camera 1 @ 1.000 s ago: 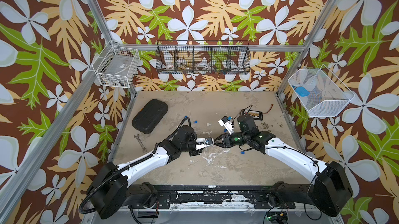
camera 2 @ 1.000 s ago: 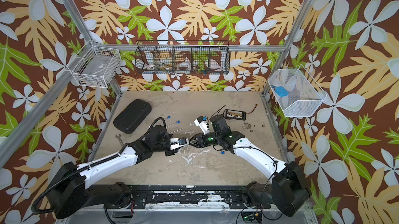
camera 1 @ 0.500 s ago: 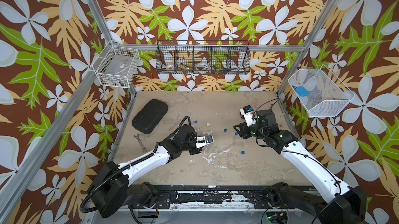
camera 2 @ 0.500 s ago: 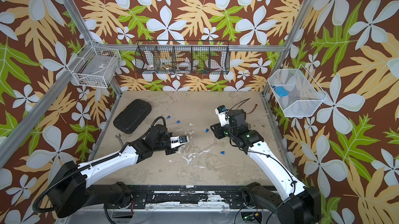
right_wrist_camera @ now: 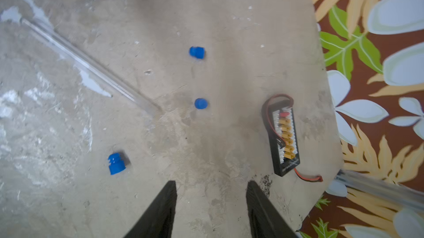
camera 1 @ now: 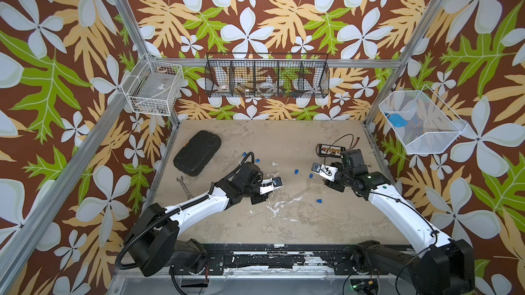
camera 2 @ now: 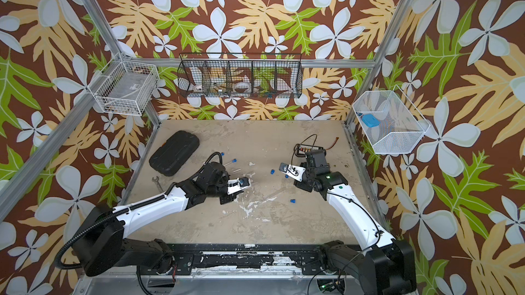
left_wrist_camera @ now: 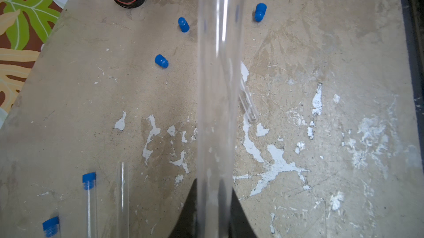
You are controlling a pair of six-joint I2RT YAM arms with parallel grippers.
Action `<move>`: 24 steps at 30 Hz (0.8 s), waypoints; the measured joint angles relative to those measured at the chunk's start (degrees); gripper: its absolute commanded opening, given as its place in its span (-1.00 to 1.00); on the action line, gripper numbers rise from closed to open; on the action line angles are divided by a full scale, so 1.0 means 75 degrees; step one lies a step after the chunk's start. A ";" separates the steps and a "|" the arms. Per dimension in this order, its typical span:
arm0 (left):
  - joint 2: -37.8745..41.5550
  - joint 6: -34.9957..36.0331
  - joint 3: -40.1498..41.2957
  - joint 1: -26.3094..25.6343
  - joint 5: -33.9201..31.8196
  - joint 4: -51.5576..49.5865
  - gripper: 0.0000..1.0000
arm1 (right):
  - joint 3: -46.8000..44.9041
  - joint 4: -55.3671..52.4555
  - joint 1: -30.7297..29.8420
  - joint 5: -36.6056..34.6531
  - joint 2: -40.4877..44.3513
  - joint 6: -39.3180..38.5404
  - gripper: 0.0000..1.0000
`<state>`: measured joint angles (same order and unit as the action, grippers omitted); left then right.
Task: Insert stoppers into test tubes
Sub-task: Pick up the stopper from the center of the board.
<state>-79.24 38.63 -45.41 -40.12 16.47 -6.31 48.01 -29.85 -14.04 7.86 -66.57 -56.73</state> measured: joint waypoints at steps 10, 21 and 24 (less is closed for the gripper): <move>0.0038 -0.0114 -0.0108 0.0000 0.0350 -0.0131 -1.00 | -0.1341 -0.0172 0.0035 0.0157 -0.0184 -0.0982 0.07; 0.0012 -0.0134 -0.0122 0.0000 0.0493 -0.0338 -1.00 | -0.1148 0.0102 0.0020 0.0726 -0.1504 -0.1037 0.00; 0.0012 -0.0134 -0.0122 0.0000 0.0493 -0.0358 -1.00 | -0.1154 0.0114 0.0017 0.0796 -0.1641 -0.1043 -0.08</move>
<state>-79.15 37.63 -46.33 -40.12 20.16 -8.99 39.35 -28.99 -13.91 13.82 -78.87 -64.55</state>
